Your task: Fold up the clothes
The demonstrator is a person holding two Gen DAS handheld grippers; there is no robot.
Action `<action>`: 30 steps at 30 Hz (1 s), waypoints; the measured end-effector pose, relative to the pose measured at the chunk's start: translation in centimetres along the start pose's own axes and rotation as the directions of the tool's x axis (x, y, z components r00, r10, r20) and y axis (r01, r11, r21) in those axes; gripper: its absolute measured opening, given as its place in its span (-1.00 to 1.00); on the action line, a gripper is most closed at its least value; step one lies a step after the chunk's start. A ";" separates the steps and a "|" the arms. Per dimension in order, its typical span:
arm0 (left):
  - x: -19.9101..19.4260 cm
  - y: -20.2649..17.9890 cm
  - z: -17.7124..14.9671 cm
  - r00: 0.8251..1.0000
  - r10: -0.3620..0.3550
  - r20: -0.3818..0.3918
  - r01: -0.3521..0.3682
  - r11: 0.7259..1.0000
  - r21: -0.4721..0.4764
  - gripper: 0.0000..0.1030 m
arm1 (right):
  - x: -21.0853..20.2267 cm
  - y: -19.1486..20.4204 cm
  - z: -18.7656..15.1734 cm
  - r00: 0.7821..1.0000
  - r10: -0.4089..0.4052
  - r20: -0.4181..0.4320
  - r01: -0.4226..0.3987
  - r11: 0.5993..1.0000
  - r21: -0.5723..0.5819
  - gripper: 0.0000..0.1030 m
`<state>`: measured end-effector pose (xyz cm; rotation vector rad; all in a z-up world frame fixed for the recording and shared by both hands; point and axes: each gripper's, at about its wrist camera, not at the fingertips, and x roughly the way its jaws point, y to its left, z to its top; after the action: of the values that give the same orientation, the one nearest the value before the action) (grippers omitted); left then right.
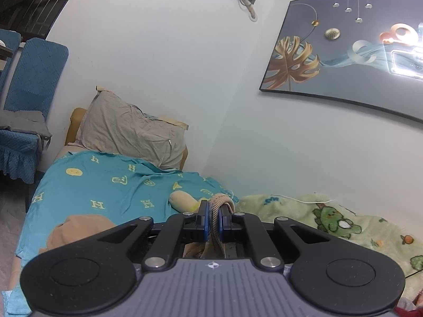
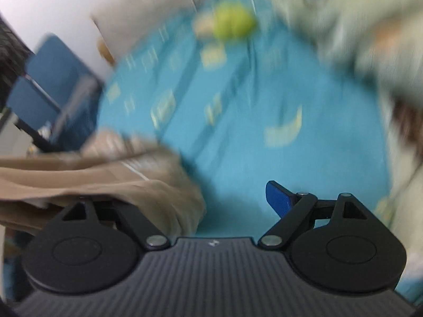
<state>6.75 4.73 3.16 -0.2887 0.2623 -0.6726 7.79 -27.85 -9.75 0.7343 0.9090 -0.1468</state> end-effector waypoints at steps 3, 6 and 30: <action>0.1 0.1 -0.1 1.000 0.012 0.002 -0.012 1.000 0.004 -0.86 | 0.9 -0.7 -1.0 0.996 0.011 -0.084 -0.005 0.997 0.071 0.67; -0.1 0.5 -0.1 1.000 0.025 0.007 -0.025 1.000 -0.011 -0.86 | -0.9 0.7 -1.2 0.998 -0.052 0.022 0.053 0.998 -0.031 0.67; 6.9 1.7 -9.8 0.757 0.479 -0.444 -0.387 0.876 0.287 0.14 | -6.7 4.1 -1.3 0.912 0.128 0.389 -0.050 0.978 -0.204 -0.80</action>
<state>9.71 -0.14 -7.57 0.1355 0.7478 -0.2859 4.42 -25.18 -3.04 0.5386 0.4867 -0.1210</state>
